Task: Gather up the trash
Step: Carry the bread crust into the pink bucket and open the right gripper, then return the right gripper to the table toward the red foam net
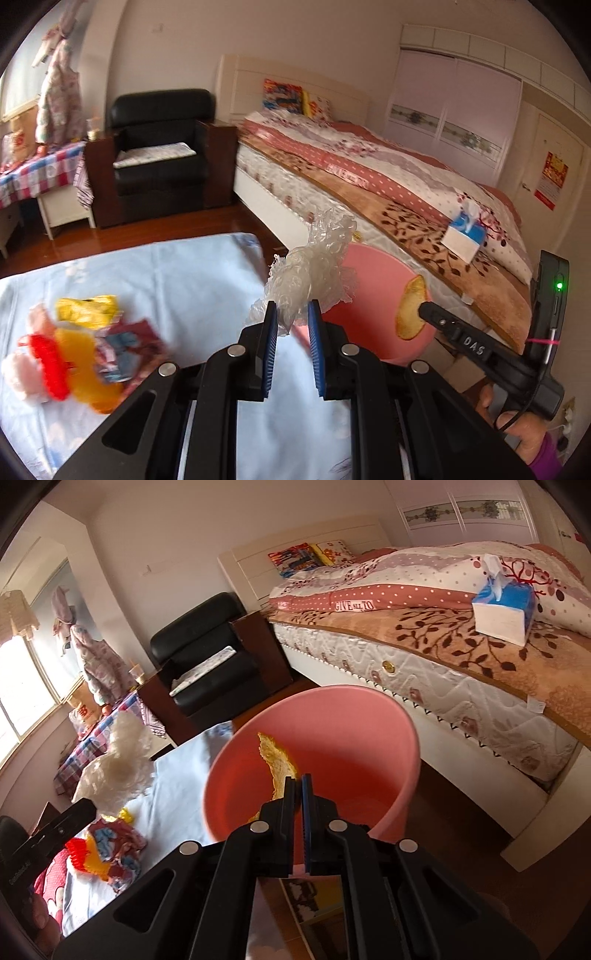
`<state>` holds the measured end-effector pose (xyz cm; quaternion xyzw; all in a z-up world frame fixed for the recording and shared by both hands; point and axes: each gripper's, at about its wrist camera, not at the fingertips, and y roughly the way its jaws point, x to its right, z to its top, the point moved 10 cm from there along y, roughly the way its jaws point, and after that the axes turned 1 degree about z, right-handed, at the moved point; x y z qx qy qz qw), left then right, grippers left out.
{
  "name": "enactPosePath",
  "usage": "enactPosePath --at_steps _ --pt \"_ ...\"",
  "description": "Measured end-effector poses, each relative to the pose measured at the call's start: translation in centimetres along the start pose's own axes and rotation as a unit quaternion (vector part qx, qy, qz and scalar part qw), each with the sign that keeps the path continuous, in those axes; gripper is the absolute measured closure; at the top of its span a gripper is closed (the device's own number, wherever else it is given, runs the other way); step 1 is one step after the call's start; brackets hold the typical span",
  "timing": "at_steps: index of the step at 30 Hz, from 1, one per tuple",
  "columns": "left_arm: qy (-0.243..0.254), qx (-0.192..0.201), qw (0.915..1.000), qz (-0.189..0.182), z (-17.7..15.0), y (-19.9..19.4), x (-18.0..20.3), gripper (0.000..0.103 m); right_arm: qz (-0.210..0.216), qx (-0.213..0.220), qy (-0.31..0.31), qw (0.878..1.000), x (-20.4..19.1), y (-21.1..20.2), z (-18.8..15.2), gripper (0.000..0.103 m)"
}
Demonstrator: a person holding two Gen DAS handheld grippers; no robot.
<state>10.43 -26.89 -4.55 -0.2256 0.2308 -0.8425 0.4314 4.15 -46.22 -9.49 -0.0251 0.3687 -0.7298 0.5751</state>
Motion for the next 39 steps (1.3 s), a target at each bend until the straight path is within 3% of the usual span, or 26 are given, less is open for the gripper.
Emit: enactPosePath --at_steps 12,18,21,25,32,37,39 --pt "0.013 -0.051 0.9983 -0.025 -0.9 6.1 4.3 0.086 -0.011 -0.006 0.013 1.000 2.1 1.7 0.2 0.099" --pt "0.023 -0.050 0.9983 -0.020 -0.8 6.7 5.5 0.067 -0.009 -0.022 0.018 1.000 2.8 2.6 0.0 0.098" --pt "0.028 -0.047 0.9984 -0.013 -0.8 6.5 5.6 0.063 0.001 -0.029 0.022 0.999 2.9 3.1 -0.2 0.092" --pt "0.034 -0.044 0.9985 -0.001 -0.7 5.8 4.9 0.060 0.010 -0.024 0.019 0.999 2.8 3.5 0.2 0.065" --pt "0.013 -0.040 0.9990 0.014 -0.7 4.7 3.2 0.055 0.052 -0.027 -0.017 0.998 0.1 3.9 0.8 0.063" --pt "-0.013 -0.028 0.9993 0.021 -0.6 3.1 0.8 0.052 0.059 -0.013 -0.048 0.997 -2.5 3.3 1.1 0.063" --pt "-0.018 -0.024 0.9992 0.025 -0.5 2.2 -0.4 0.052 0.089 -0.021 -0.049 0.995 -4.0 3.1 0.6 0.063"
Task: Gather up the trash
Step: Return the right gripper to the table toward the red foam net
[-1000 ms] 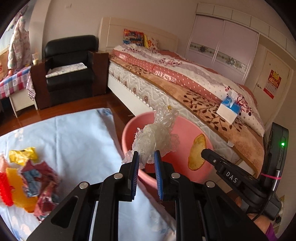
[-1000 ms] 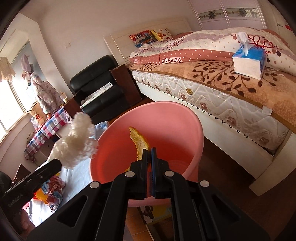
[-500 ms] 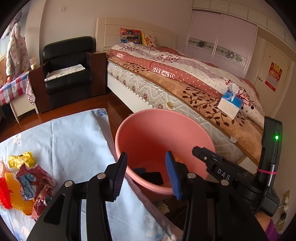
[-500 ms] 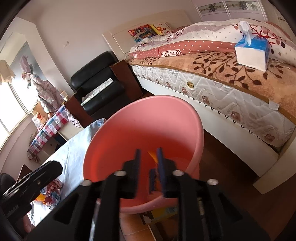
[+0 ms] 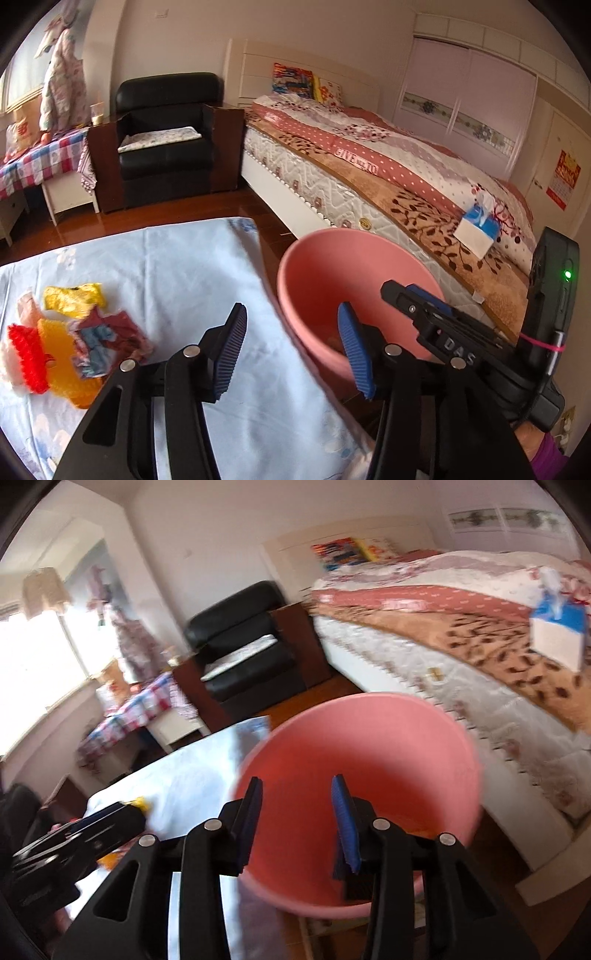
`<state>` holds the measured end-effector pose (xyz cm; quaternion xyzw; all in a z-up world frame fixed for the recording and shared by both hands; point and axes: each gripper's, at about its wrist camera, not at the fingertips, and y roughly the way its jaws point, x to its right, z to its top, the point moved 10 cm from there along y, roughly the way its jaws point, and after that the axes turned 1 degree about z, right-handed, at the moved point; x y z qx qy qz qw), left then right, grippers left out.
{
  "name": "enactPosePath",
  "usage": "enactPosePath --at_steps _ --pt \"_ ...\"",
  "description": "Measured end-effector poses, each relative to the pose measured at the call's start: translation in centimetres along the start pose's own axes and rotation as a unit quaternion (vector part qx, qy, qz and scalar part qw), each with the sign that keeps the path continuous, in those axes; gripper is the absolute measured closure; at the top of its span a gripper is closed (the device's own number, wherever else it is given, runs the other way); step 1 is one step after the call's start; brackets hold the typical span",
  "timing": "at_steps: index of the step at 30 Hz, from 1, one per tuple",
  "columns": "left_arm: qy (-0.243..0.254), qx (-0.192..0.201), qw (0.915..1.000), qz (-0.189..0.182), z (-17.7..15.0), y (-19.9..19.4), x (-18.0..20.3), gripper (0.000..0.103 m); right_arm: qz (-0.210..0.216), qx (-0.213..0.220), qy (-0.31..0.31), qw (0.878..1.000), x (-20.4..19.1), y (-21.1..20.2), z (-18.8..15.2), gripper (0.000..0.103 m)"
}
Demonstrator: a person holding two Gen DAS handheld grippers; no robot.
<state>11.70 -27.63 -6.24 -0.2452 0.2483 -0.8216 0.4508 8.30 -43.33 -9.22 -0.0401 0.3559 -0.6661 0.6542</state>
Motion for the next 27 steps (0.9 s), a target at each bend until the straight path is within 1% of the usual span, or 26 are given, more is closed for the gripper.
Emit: enactPosePath --at_steps 1,4,9,11,12,13,14,18,20,21,22,25,27 --pt "-0.001 0.004 1.0000 0.002 0.1 -0.5 -0.5 0.052 0.019 -0.006 0.004 1.000 -1.0 0.0 -0.4 0.063" --pt "-0.005 0.025 0.9995 0.019 0.5 -2.6 -2.8 0.052 0.036 -0.028 -0.027 0.999 -3.9 0.4 -1.4 0.063" --pt "-0.025 0.047 0.9974 0.049 0.2 -5.9 -7.7 0.052 0.058 -0.031 -0.080 0.995 -9.5 0.3 -2.6 0.063" --pt "-0.034 0.049 0.9963 0.062 -0.3 -7.0 -9.8 0.052 0.060 -0.021 -0.095 0.993 -11.4 -0.1 -2.9 0.063" --pt "-0.040 0.051 0.9955 0.069 -0.5 -7.6 -11.0 0.052 0.059 -0.019 -0.102 0.993 -12.4 -0.1 -3.2 0.061" --pt "-0.047 0.053 0.9943 0.079 -0.8 -8.4 -12.7 0.052 0.059 -0.020 -0.105 0.993 -13.0 -0.1 -3.3 0.054" --pt "-0.053 0.055 0.9932 0.088 -1.0 -9.1 -14.1 0.052 0.057 -0.022 -0.107 0.992 -13.8 0.0 -3.6 0.051" --pt "-0.079 0.064 0.9859 0.133 -2.5 -11.9 -20.5 0.052 0.056 -0.032 -0.117 0.991 -16.3 0.5 -4.6 0.051" --pt "-0.099 0.064 0.9809 0.155 -3.7 -13.2 -24.4 0.052 0.054 -0.046 -0.122 0.990 -17.3 1.1 -5.2 0.051" --pt "-0.107 0.062 0.9792 0.161 -4.2 -13.5 -25.4 0.052 0.047 -0.052 -0.123 0.990 -17.8 1.4 -5.5 0.051" --pt "-0.122 0.059 0.9761 0.170 -4.9 -13.9 -27.4 0.052 0.039 -0.055 -0.123 0.990 -18.1 1.7 -5.8 0.051" --pt "-0.155 0.041 0.9703 0.181 -6.7 -14.0 -31.4 0.052 0.038 -0.067 -0.129 0.989 -19.3 2.6 -6.5 0.051" --pt "-0.170 0.027 0.9683 0.181 -7.6 -13.7 -33.3 0.052 0.043 -0.074 -0.133 0.987 -20.3 3.0 -7.0 0.051"
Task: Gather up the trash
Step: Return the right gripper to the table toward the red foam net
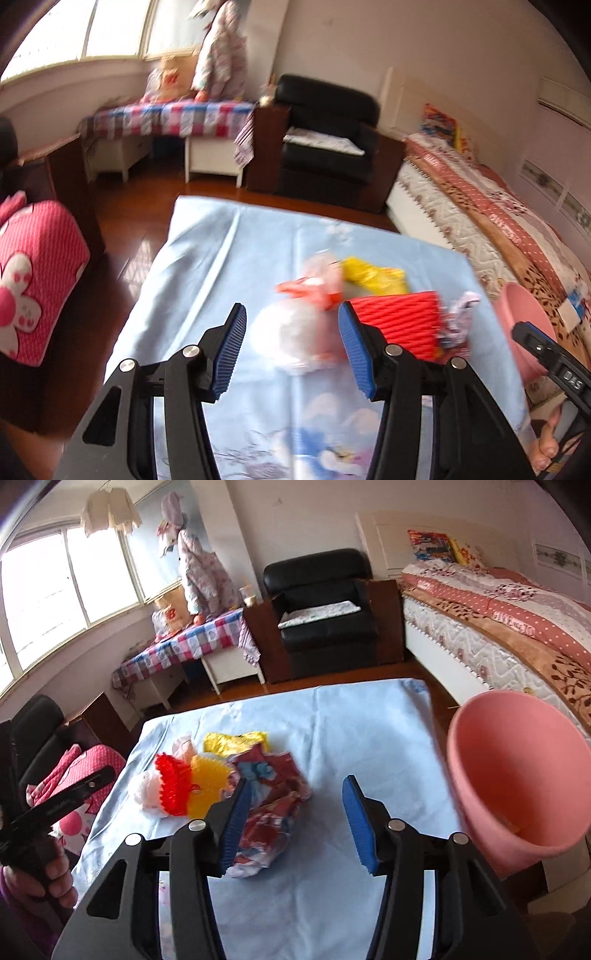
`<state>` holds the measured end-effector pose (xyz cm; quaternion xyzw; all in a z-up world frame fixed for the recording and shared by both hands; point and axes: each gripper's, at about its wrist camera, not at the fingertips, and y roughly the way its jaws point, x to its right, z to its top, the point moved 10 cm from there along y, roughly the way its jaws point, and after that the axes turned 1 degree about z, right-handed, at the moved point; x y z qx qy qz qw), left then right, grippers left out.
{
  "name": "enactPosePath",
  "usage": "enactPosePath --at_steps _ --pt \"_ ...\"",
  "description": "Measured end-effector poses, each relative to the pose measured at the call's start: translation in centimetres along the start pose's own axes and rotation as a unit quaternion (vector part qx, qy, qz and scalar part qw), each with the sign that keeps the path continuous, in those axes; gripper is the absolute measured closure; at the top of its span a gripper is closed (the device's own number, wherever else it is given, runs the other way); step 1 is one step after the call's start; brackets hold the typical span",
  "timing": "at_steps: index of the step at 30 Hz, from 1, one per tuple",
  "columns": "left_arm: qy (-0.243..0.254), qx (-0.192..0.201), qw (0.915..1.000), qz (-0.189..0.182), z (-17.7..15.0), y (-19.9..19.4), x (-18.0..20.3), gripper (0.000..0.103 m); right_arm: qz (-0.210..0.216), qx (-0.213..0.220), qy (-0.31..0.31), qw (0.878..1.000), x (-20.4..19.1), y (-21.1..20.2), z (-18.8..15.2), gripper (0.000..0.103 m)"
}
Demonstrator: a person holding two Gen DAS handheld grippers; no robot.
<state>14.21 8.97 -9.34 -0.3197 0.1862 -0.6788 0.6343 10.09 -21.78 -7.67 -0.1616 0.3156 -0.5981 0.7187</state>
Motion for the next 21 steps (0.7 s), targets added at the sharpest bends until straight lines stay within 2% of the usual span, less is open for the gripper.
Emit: enactPosePath --at_steps 4,9,13,21 --pt "-0.007 -0.023 0.9997 -0.011 -0.5 1.8 -1.0 0.052 0.054 -0.014 -0.007 0.998 -3.2 1.1 0.1 0.051" --pt "-0.001 -0.043 0.9987 -0.028 -1.0 3.8 0.3 0.052 0.102 -0.050 -0.011 0.993 -6.1 3.3 0.1 0.051" --pt "0.004 -0.056 0.9978 -0.035 -1.3 5.1 0.7 0.052 0.114 -0.063 -0.016 0.991 -7.7 4.7 0.1 0.051" --pt "-0.002 -0.077 0.9968 -0.022 -2.0 7.1 0.7 0.052 0.106 -0.073 -0.051 0.990 -9.7 6.6 -0.2 0.051"
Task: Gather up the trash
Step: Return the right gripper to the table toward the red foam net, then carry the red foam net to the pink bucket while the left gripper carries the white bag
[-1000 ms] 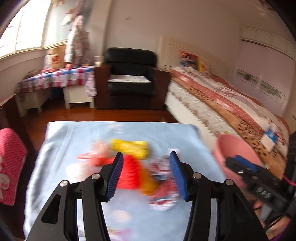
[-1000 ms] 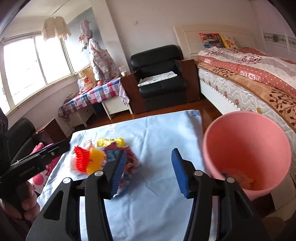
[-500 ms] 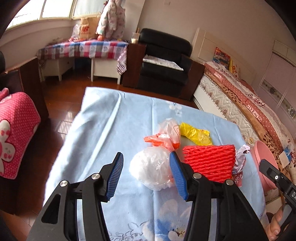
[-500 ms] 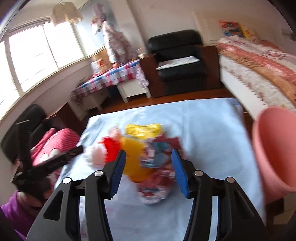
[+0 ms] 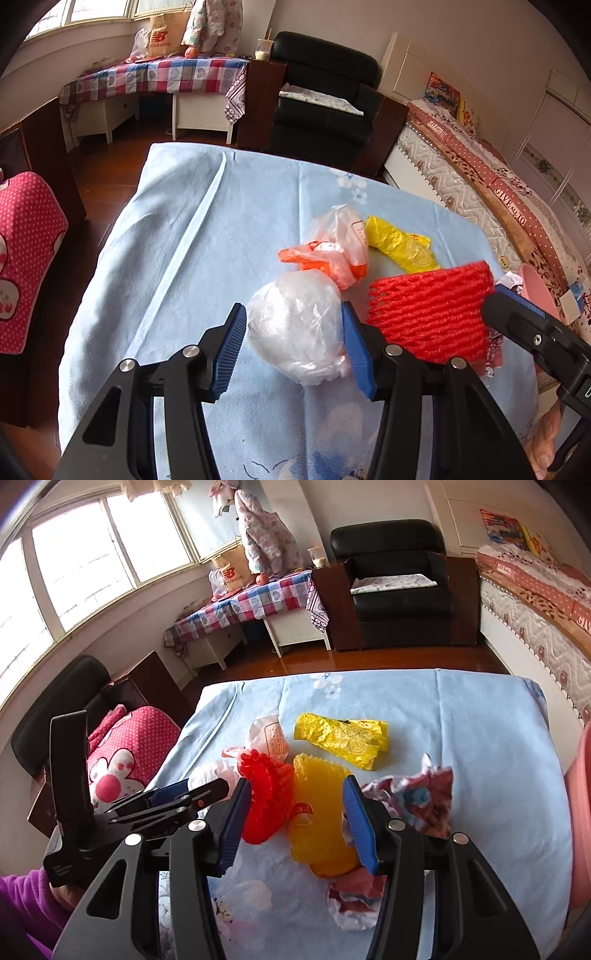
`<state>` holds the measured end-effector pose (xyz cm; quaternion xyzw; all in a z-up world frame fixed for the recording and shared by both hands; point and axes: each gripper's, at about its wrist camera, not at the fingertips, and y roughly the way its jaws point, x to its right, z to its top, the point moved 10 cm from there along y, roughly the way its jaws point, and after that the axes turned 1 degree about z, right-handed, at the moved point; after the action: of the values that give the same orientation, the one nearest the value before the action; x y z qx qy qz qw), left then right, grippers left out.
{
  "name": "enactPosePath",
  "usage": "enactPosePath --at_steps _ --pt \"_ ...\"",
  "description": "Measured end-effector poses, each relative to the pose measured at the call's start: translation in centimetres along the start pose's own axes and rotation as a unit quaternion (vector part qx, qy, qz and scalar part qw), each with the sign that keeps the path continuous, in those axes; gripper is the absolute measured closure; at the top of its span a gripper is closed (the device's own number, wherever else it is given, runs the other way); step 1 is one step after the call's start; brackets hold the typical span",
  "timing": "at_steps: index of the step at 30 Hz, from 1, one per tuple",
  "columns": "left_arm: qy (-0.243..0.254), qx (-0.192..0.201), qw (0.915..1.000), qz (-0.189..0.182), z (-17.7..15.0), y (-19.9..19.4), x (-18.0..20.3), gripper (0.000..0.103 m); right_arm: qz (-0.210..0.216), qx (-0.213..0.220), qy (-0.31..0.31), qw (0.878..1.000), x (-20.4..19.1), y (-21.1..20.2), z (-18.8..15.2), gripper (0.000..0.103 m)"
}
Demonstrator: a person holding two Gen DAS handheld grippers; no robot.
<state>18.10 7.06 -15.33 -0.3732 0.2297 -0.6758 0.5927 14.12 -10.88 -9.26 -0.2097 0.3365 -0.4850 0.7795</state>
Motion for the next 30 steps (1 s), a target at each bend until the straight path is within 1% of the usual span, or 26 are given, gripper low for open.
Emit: enactPosePath --at_steps 2,8,16,21,24,26,27,29,30 --pt "-0.002 -0.002 1.0000 0.001 0.0 0.2 -0.1 0.052 0.005 0.000 -0.005 1.000 -0.5 0.3 0.2 0.051" --pt "0.008 -0.011 0.9999 0.004 -0.3 0.6 0.1 0.052 0.039 0.000 -0.021 0.999 -2.5 0.3 0.2 0.051" --pt "0.016 -0.015 0.9997 0.006 -0.6 0.8 0.4 0.052 0.089 -0.016 0.010 0.996 -3.7 0.1 -0.6 0.051" --pt "0.027 -0.011 0.9995 0.010 -0.8 0.7 0.8 0.055 0.062 -0.019 -0.001 0.998 -3.6 0.6 -1.1 0.051" --pt "0.024 -0.010 0.9996 0.010 -0.9 0.7 0.7 0.057 0.051 -0.027 0.000 0.998 -3.3 1.1 -1.4 0.052" --pt "0.020 -0.010 0.9997 0.009 -1.0 0.5 0.6 0.057 0.050 -0.029 -0.002 0.998 -3.3 1.1 -1.5 0.061" --pt "0.019 -0.009 0.9997 0.011 -1.0 0.4 0.5 0.057 0.050 -0.031 -0.005 0.998 -3.4 1.1 -1.6 0.064" --pt "0.016 -0.009 0.9998 0.012 -1.2 0.1 0.3 0.057 0.046 -0.031 -0.007 0.998 -3.4 1.2 -1.7 0.077" --pt "0.015 -0.009 0.9998 0.012 -1.2 0.1 0.3 0.057 0.044 -0.032 -0.007 0.999 -3.3 1.2 -1.8 0.082"
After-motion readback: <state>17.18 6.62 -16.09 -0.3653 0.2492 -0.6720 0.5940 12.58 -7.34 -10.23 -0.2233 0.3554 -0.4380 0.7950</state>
